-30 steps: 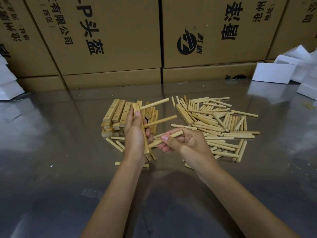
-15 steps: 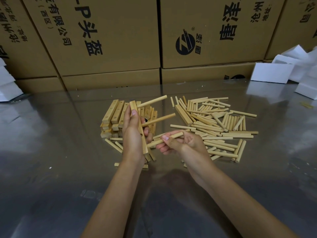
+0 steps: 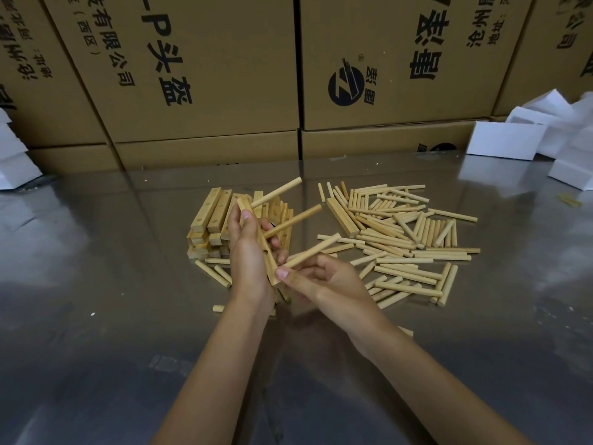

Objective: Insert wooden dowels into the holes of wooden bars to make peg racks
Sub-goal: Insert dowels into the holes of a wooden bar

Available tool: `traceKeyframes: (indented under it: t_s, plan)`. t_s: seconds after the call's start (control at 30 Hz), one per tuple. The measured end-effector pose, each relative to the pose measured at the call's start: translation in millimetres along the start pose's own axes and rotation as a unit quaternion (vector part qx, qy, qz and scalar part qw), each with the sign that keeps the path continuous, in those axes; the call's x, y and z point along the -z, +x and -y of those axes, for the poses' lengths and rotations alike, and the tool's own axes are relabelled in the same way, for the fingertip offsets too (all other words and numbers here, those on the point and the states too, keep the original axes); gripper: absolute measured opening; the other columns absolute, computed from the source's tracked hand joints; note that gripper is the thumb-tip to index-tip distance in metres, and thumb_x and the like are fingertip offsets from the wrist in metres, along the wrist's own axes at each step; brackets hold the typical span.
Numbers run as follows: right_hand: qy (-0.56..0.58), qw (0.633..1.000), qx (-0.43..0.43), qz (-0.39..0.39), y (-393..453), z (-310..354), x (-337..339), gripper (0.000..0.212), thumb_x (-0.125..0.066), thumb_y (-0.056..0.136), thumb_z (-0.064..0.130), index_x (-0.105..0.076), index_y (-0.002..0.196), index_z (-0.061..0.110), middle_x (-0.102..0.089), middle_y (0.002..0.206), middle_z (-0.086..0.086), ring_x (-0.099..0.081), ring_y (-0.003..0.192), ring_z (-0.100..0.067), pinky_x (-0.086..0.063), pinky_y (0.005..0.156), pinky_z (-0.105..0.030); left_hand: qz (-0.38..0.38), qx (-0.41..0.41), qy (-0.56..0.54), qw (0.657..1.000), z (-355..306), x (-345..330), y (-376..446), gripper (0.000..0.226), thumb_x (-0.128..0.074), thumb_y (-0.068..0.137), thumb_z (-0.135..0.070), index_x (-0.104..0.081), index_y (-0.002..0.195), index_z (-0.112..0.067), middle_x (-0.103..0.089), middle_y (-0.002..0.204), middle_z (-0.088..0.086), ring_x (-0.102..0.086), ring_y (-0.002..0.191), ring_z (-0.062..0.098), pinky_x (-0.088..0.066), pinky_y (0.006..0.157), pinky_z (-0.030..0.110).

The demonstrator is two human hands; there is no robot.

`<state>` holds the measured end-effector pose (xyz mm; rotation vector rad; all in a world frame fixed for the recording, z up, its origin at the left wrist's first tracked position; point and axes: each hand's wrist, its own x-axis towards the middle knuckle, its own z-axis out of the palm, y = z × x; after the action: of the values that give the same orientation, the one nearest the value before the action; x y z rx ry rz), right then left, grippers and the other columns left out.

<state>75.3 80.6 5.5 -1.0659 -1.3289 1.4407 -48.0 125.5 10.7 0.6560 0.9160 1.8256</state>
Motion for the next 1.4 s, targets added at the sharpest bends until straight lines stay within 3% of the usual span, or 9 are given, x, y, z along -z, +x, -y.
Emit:
traceKeyframes:
  t_s: [0.13,0.3,0.5,0.67,0.87,1.0,1.1,1.27,1.4]
  plan:
    - [-0.012,1.0,-0.015,-0.009,1,-1,0,0.026,-0.081,0.081,0.028,-0.074,0.096,0.008,-0.075,0.092,-0.014,-0.068,0.077,-0.015,-0.051,0.074,-0.026,0.002,-0.01,-0.028,1.0,3,-3,-3,0.027,-0.04,0.107,-0.035,-0.051,0.131,-0.043,-0.06,0.072,-0.007,-0.053,0.056,0.009,-0.048,0.051,0.028]
    - [-0.027,0.999,-0.019,-0.038,4,-5,1,0.017,-0.08,0.081,0.024,-0.075,0.088,0.009,-0.074,0.086,-0.014,-0.065,0.071,-0.013,-0.05,0.066,-0.023,0.03,0.007,-0.001,1.0,8,-9,-7,0.036,-0.033,0.109,-0.032,-0.054,0.132,-0.013,-0.068,0.092,0.004,-0.062,0.075,0.018,-0.054,0.065,0.032]
    - [-0.101,0.982,0.041,-0.152,22,2,35,0.011,-0.08,0.08,0.024,-0.075,0.081,0.014,-0.073,0.071,0.002,-0.066,0.065,-0.001,-0.047,0.059,-0.012,0.119,0.049,0.14,0.982,14,-11,-12,0.045,-0.044,0.104,-0.033,-0.037,0.149,-0.036,-0.067,0.125,-0.008,-0.068,0.105,0.013,-0.054,0.08,0.032]
    - [-0.229,0.916,0.072,-0.321,38,6,111,0.013,-0.078,0.081,0.032,-0.072,0.076,0.022,-0.068,0.069,0.01,-0.066,0.069,-0.007,-0.05,0.063,-0.023,0.16,-0.021,0.322,0.933,27,-7,-19,0.041,-0.051,0.102,-0.036,-0.044,0.142,-0.04,-0.056,0.124,-0.021,-0.058,0.116,0.005,-0.048,0.094,0.03]
    - [-0.286,0.826,0.049,-0.484,40,-2,207,0.019,-0.071,0.083,0.025,-0.077,0.091,0.01,-0.068,0.074,-0.004,-0.068,0.081,-0.028,-0.045,0.069,-0.029,0.227,-0.153,0.517,0.811,44,-7,-33,0.038,-0.051,0.103,-0.029,-0.049,0.14,-0.034,-0.051,0.13,-0.019,-0.044,0.125,-0.001,-0.033,0.1,0.018]
    - [-0.336,0.792,-0.029,-0.51,35,-15,257,0.028,-0.067,0.088,0.03,-0.077,0.103,0.009,-0.074,0.092,-0.019,-0.067,0.092,-0.039,-0.054,0.083,-0.039,0.232,-0.19,0.55,0.78,49,-10,-33,0.037,-0.048,0.103,-0.028,-0.051,0.14,-0.029,-0.052,0.131,-0.016,-0.04,0.133,0.008,-0.034,0.113,0.036]
    - [-0.352,0.775,-0.057,-0.522,41,-16,271,0.029,-0.065,0.089,0.032,-0.077,0.101,0.009,-0.073,0.091,-0.021,-0.065,0.092,-0.041,-0.05,0.079,-0.038,0.233,-0.198,0.57,0.763,54,-10,-31,0.035,-0.047,0.103,-0.028,-0.052,0.137,-0.031,-0.053,0.131,-0.015,-0.04,0.134,0.012,-0.035,0.112,0.041]
    - [-0.379,0.803,-0.069,-0.455,55,-15,265,0.027,-0.065,0.09,0.035,-0.077,0.104,0.015,-0.071,0.09,-0.017,-0.065,0.091,-0.035,-0.056,0.084,-0.045,0.223,-0.197,0.576,0.761,59,-10,-25,0.033,-0.048,0.102,-0.023,-0.056,0.133,-0.03,-0.054,0.126,-0.015,-0.043,0.128,0.012,-0.038,0.107,0.037]
    - [-0.404,0.825,-0.004,-0.397,65,-17,247,0.024,-0.069,0.088,0.03,-0.078,0.102,0.013,-0.073,0.095,-0.012,-0.065,0.095,-0.032,-0.056,0.083,-0.042,0.219,-0.205,0.582,0.756,61,-10,-23,0.032,-0.049,0.102,-0.021,-0.057,0.132,-0.029,-0.054,0.122,-0.017,-0.043,0.123,0.006,-0.036,0.104,0.029]
